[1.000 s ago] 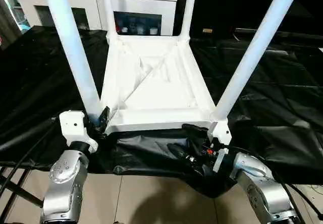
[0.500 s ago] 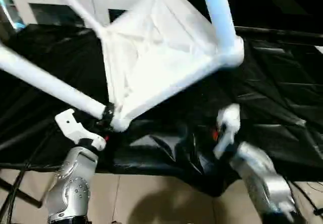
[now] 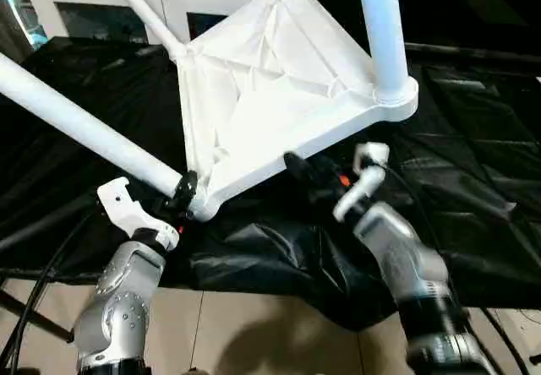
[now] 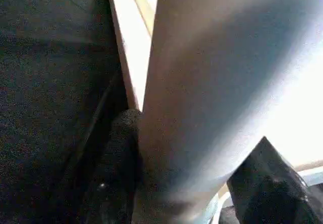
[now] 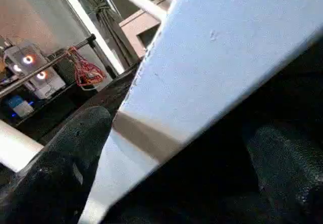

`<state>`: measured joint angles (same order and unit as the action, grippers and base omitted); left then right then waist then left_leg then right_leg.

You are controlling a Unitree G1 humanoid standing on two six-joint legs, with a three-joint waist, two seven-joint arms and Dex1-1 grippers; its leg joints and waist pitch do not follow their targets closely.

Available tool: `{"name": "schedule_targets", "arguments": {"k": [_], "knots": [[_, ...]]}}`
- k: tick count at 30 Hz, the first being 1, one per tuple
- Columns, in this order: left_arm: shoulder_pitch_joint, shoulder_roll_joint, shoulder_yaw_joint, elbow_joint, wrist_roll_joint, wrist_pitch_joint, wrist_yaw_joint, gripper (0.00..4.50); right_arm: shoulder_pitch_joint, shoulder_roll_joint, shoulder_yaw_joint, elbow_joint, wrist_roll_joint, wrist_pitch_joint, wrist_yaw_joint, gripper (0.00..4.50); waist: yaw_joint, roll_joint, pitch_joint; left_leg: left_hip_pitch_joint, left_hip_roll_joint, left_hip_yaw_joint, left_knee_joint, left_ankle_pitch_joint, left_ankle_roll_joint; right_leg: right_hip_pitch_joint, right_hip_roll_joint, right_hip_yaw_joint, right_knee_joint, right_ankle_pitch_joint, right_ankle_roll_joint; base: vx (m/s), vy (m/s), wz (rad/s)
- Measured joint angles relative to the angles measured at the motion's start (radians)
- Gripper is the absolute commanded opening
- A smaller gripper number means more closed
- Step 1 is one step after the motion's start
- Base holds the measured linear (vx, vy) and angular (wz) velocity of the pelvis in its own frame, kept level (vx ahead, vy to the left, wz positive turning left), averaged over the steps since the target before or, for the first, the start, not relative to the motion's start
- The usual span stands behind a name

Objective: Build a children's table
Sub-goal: Flip table

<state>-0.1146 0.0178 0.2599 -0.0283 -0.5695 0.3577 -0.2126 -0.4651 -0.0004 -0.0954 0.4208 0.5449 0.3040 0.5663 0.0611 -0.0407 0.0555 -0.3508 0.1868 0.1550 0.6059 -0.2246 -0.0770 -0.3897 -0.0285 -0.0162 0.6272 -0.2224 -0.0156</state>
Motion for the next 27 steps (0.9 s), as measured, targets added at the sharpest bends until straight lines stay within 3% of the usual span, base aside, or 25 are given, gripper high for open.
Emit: {"name": "schedule_targets", "arguments": {"k": [9, 18, 27], "knots": [[-0.005, 0.015, -0.027, 0.0, 0.026, 0.006, -0.01, 2.14, -0.148, 0.039, -0.162, 0.158, 0.138, 0.023, -0.004, 4.5, 0.003, 0.0, 0.0, -0.002, 0.003, 0.005, 0.001, 0.001, 0.001, -0.003, 0.0, 0.0, 0.002, 0.0, 0.0, 0.0, 0.0, 0.0], [0.004, 0.06, -0.096, -0.016, 0.116, -0.019, -0.06, 2.14, -0.169, 0.024, -0.216, 0.263, 0.17, 0.067, -0.002, 4.1, 0.003, 0.0, 0.0, -0.008, 0.004, 0.009, 0.002, 0.002, 0.002, -0.011, 0.0, 0.0, 0.005, 0.0, 0.0, 0.0, 0.0, 0.0], [0.006, 0.077, -0.127, -0.02, 0.133, -0.041, -0.114, 2.14, -0.171, 0.02, -0.255, 0.286, 0.179, 0.08, 0.0, 3.27, 0.004, 0.002, 0.001, -0.009, 0.005, 0.012, 0.003, 0.002, 0.002, -0.013, 0.0, 0.001, 0.006, 0.0, -0.001, 0.0, 0.0, 0.0]]}}
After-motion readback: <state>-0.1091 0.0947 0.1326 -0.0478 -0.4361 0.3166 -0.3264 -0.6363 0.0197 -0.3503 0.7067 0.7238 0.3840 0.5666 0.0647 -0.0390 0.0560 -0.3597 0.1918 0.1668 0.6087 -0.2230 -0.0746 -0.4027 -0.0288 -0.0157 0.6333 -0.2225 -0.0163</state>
